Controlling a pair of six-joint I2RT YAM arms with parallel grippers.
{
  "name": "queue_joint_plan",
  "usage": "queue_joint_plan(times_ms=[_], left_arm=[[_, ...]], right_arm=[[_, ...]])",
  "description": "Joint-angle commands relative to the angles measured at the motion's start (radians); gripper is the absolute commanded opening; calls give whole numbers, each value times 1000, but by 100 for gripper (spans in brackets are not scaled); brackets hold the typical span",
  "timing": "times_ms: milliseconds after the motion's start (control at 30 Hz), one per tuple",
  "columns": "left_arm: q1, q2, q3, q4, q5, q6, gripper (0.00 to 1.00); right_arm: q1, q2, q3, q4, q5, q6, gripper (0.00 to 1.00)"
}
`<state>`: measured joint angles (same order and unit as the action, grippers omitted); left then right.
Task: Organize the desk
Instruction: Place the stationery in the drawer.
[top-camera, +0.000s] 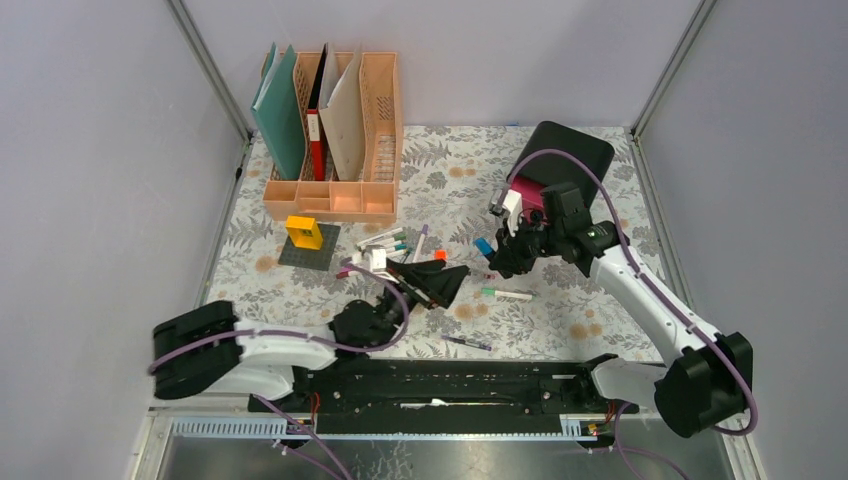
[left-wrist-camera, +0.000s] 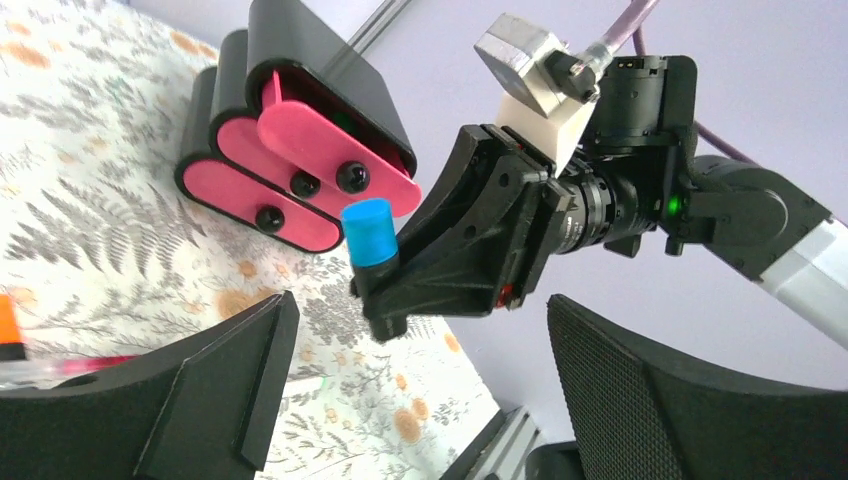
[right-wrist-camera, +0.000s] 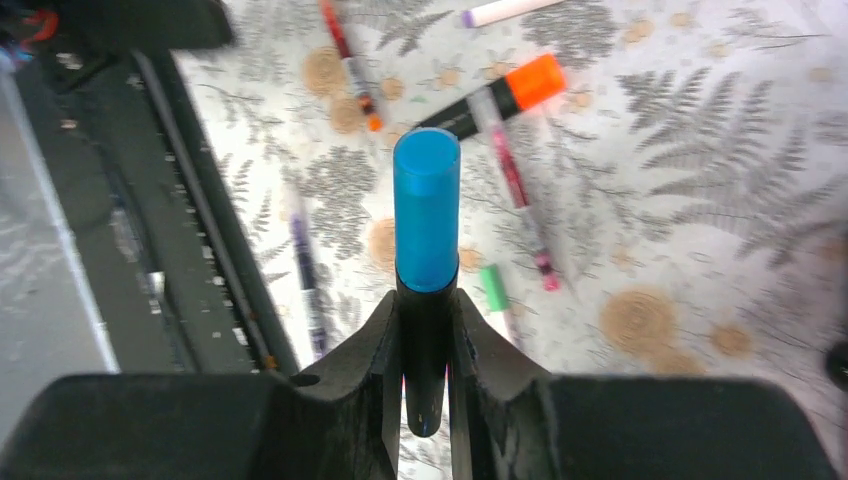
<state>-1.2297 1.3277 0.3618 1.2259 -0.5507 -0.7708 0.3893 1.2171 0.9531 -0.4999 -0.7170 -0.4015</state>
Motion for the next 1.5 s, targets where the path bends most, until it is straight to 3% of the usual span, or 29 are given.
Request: queue_joint_plan(times_ms=[0, 200, 433, 667, 1233, 1367, 1467], left_arm=[[6, -213, -62, -182, 58, 210, 99], [30, -506, -203, -405, 102, 242, 99], [32, -693, -305, -448, 67, 213, 99], [32, -664, -290, -475, 72, 215, 99], [32, -610, -282, -466, 64, 199, 99], [31, -600, -283, -463, 61, 194, 99], [32, -593, -282, -463, 61, 194, 99]], right_arm=[[1, -99, 77, -58, 227, -157, 0], [-3, -144, 142, -54, 488, -311, 0], [-57, -3, 297, -104, 630, -421, 0], [-171, 111, 406, -161, 586, -438, 0], [-228, 212, 398, -145, 617, -462, 6], [-234, 221, 401, -139, 612, -462, 11], [-233, 224, 400, -134, 610, -458, 23]])
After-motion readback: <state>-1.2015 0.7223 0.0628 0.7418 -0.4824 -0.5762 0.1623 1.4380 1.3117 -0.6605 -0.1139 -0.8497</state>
